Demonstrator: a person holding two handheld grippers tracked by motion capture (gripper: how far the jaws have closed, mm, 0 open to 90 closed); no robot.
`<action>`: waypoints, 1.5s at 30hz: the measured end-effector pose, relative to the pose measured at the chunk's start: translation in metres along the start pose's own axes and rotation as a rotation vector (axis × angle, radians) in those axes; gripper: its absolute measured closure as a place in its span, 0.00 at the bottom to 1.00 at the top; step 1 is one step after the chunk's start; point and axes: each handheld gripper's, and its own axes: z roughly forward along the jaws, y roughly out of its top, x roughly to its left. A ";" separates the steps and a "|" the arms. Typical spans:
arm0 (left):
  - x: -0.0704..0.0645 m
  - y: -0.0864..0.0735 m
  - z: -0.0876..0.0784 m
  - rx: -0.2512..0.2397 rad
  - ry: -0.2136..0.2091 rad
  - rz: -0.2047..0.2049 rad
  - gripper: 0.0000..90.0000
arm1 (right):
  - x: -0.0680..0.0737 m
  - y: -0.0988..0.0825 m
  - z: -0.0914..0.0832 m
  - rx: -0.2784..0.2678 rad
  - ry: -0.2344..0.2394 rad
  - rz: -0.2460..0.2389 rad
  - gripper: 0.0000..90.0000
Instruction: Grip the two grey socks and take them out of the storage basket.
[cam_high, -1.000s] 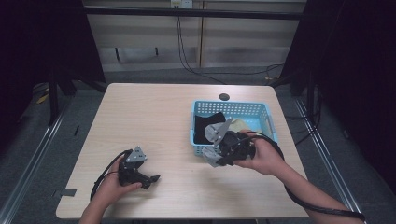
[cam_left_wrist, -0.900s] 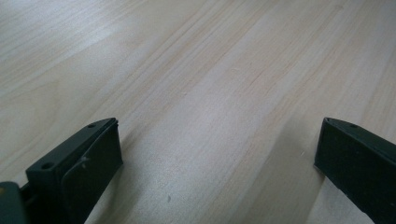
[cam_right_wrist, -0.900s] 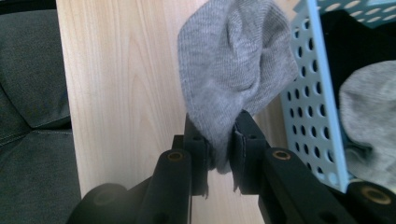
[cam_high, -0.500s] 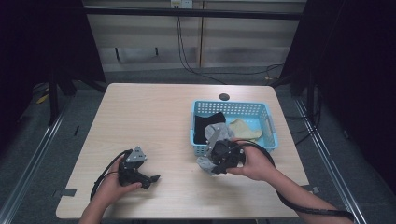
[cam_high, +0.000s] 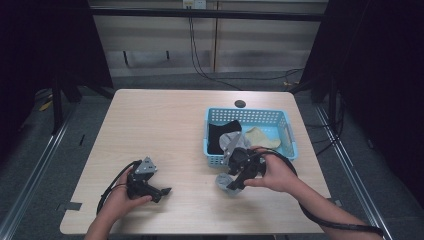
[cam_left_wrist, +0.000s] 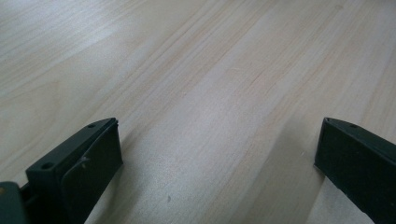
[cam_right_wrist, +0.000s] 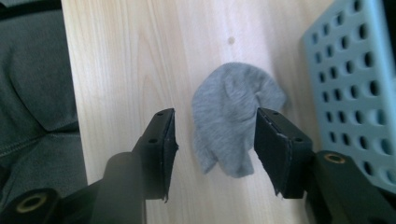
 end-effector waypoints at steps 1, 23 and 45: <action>0.000 0.000 0.000 0.000 0.000 0.000 0.00 | -0.001 0.000 -0.005 -0.007 -0.008 0.013 0.52; 0.000 0.000 0.000 -0.002 -0.001 -0.002 0.00 | -0.108 -0.011 -0.012 -0.028 -0.217 0.270 0.42; 0.000 0.000 0.000 -0.001 -0.001 -0.001 0.00 | -0.143 -0.024 0.036 0.039 -0.185 0.379 0.67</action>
